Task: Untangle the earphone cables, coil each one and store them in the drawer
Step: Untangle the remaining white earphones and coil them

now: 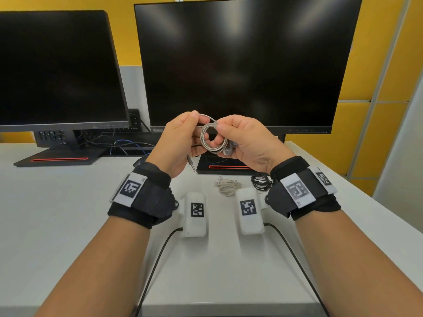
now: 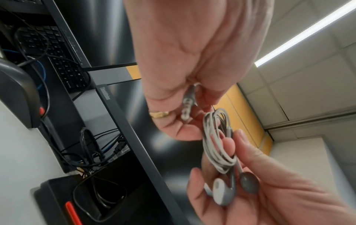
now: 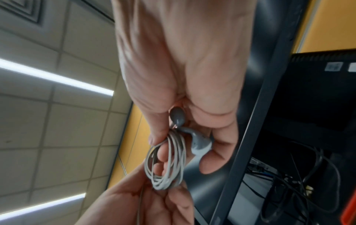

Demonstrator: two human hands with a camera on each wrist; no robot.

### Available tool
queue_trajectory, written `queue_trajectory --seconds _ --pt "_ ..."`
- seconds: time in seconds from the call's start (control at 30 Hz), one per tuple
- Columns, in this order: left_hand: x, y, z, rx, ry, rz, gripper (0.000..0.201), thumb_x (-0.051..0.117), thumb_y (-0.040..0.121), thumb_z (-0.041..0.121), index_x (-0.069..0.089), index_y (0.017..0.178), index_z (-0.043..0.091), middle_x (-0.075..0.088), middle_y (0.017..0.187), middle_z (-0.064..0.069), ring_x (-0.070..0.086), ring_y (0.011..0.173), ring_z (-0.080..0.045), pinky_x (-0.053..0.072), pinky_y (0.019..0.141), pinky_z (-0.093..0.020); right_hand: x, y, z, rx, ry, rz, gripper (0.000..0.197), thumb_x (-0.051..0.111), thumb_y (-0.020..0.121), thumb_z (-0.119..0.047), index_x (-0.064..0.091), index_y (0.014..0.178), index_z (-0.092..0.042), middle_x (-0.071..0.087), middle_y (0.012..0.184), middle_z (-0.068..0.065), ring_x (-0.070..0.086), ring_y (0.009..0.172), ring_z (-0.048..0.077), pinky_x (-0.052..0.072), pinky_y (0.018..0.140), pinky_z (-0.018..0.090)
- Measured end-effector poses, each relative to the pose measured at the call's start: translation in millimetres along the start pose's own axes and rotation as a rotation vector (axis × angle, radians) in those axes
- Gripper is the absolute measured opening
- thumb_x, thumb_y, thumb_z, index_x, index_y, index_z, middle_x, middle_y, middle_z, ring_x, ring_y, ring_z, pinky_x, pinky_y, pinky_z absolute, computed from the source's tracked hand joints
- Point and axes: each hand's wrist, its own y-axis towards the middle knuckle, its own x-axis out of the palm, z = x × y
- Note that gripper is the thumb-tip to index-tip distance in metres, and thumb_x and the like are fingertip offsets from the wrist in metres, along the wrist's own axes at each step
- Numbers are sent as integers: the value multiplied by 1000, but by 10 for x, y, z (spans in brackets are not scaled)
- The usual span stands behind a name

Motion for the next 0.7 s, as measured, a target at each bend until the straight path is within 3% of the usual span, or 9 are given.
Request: queue_trajectory --seconds 0.17,0.3,0.5,0.6,0.7 --pt "-2 -3 -1 -37 -8 25 31 32 105 30 58 101 12 62 71 1 56 60 -7 52 59 -20 -18 -4 22 3 -156 -30 16 57 96 -9 69 104 -2 70 93 17 63 77 19 53 64 26" --pt "-4 -2 7 -40 24 14 34 31 105 29 58 105 9 65 74 0 62 64 -8 54 60 -21 -17 14 22 -3 -114 63 16 54 98 -10 68 104 -5 67 80 9 62 70 17 51 58 24" --pt "-24 6 29 -77 130 49 27 37 104 27 58 90 17 59 71 4 58 61 -6 52 61 -20 -107 50 -2 -79 20 267 15 51 99 -11 66 101 -9 65 76 2 66 72 14 57 72 29" --pt "-16 -6 18 -58 340 41 21 47 100 25 65 94 18 63 79 7 58 71 -4 46 67 -18 -135 67 -4 -125 89 329 15 51 99 -12 66 100 -11 67 77 2 67 74 15 55 69 27" --pt "-15 -26 -21 37 567 6 17 57 95 27 71 103 21 63 88 15 56 83 1 38 67 -11 -129 65 -5 -118 94 287 16 51 99 -13 65 106 -9 68 79 3 67 79 19 54 72 29"
